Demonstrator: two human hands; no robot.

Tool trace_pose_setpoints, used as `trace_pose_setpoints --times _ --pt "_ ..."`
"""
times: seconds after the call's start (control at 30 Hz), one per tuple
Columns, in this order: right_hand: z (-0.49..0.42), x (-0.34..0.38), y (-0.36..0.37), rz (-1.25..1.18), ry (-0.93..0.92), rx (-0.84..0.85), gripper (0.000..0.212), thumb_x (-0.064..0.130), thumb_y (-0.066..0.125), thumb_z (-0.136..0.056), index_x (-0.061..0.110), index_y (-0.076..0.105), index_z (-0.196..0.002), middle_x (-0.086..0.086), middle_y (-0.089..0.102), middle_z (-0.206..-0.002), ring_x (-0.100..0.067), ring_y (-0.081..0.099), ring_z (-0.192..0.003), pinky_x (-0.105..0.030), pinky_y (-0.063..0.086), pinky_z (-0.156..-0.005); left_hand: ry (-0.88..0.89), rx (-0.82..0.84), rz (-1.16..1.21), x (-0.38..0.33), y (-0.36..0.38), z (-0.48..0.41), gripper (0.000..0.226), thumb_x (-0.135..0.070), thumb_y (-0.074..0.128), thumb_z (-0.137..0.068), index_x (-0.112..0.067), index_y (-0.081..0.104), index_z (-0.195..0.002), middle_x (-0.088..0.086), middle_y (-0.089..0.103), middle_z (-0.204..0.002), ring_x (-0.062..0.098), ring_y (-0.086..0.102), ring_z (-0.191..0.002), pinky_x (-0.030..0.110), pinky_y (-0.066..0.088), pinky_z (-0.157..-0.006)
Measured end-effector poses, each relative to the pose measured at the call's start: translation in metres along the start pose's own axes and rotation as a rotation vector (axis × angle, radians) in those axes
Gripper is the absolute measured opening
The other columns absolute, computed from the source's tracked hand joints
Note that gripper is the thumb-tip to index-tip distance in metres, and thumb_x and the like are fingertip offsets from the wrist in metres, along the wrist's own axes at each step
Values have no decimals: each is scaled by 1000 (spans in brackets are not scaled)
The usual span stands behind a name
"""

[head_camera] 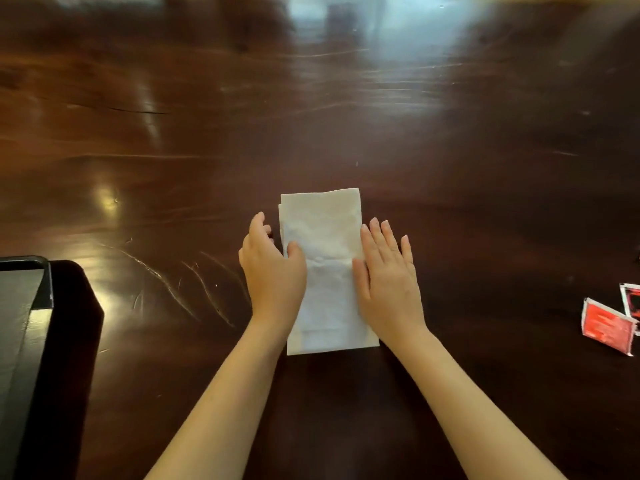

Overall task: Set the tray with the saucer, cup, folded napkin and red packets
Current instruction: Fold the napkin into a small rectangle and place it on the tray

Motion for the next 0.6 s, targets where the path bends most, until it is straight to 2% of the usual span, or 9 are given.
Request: trace_pose_setpoints --times 0.13,0.3,0.33,0.4,0.47,0.53,0.6 --pt "-1 11 8 101 2 -44 56 33 18 -97 7 29 -145 -9 31 -152 -22 19 -144 -41 6 -117 -75 57 123 7 -3 -19 56 -12 59 -87 -18 38 -139 0 58 -121 10 57 -95 27 50 -80" --pt "0 11 8 88 72 -66 58 33 16 -95 7 25 -146 -11 27 -154 -25 17 -145 -41 7 -117 -10 32 74 12 -6 -27 53 -14 62 -86 -18 43 -136 0 60 -115 7 58 -85 12 45 -66" --pt "-1 8 4 76 101 -86 59 34 14 -95 7 23 -147 -11 25 -155 -25 15 -145 -41 7 -117 33 6 35 10 -7 -24 52 -14 60 -87 -17 42 -136 1 57 -118 8 56 -88 13 46 -68" --pt "-1 9 -5 57 119 -131 59 34 16 -95 8 20 -148 -11 22 -156 -25 13 -146 -40 7 -118 179 -84 -62 2 -11 -12 48 -11 56 -90 -15 42 -135 3 50 -127 9 51 -104 22 50 -85" --pt "0 20 -6 60 28 -128 55 30 22 -97 7 22 -147 -11 22 -156 -25 14 -145 -41 7 -120 408 -134 -181 -5 -7 6 44 -11 47 -92 -11 42 -136 6 49 -135 12 43 -121 30 38 -105" --pt "2 31 5 137 -110 -52 54 29 25 -97 7 24 -147 -10 23 -155 -23 15 -145 -42 4 -118 579 -58 -423 1 11 24 46 -20 36 -95 -9 38 -140 9 46 -143 21 39 -134 40 28 -111" --pt "4 29 17 219 -145 38 57 37 22 -97 8 21 -147 -9 21 -156 -22 12 -144 -42 1 -115 583 64 -652 19 26 32 53 -35 20 -98 -12 30 -145 8 34 -151 23 28 -141 47 21 -115"
Point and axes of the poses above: each hand's wrist, its own z-axis away from the middle knuckle, its own y-axis out of the palm, x = y × z, the point moved 6 cm from there along -z, towards the middle knuckle
